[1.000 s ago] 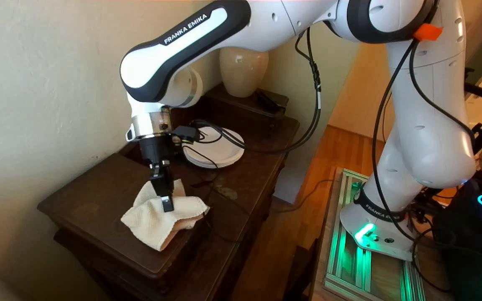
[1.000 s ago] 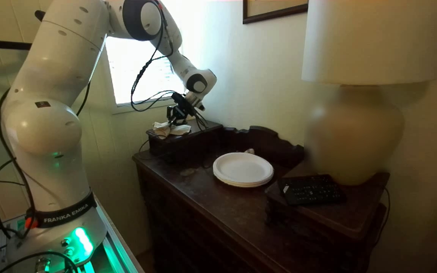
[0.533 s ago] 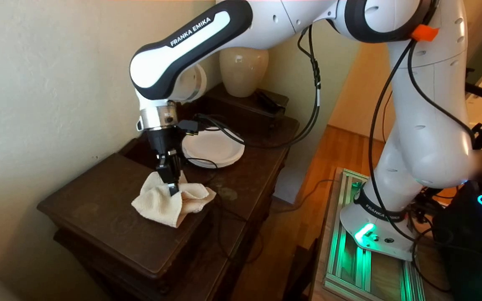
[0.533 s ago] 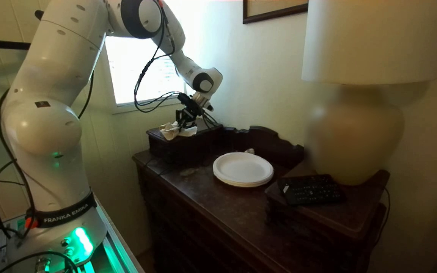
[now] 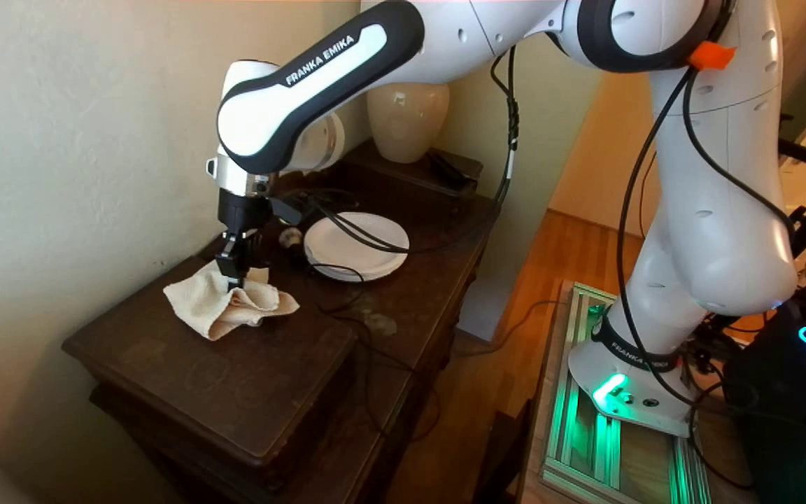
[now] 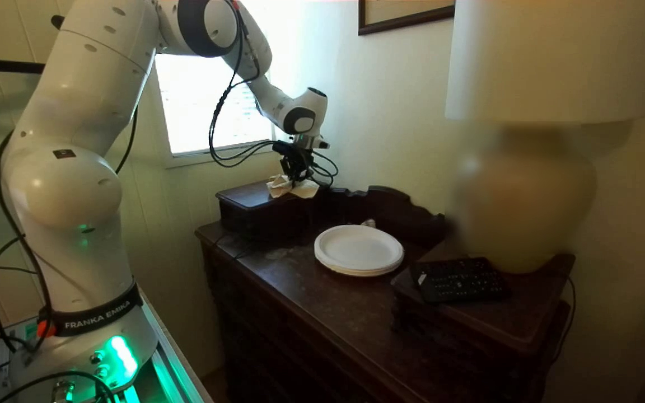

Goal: Use the towel to wipe the left side of the cabinet.

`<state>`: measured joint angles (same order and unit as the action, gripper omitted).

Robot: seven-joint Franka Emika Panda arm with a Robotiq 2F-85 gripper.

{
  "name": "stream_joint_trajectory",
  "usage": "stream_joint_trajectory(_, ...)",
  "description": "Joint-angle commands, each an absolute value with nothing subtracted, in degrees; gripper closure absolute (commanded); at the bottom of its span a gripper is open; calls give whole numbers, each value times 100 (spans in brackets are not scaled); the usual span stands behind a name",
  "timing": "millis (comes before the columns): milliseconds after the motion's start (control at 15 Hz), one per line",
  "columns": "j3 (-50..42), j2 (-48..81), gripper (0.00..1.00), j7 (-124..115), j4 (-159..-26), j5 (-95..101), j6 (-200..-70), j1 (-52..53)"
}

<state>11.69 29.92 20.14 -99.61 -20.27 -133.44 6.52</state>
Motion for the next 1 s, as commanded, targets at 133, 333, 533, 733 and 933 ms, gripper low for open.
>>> stream_joint_trajectory(133,1237,3487,97,1568,-9720,-1558,-14349,854)
stream_joint_trajectory(333,1545,3633,97,1773,-9555,-1694,-14244,819)
stream_joint_trajectory(533,1925,3792,97,1932,-9407,-1962,-14066,691)
stream_joint_trajectory(733,2167,3772,97,1941,-9411,-2137,-13547,569)
stream_joint_trajectory(933,2051,3507,98,1573,-9585,-2182,-12902,583)
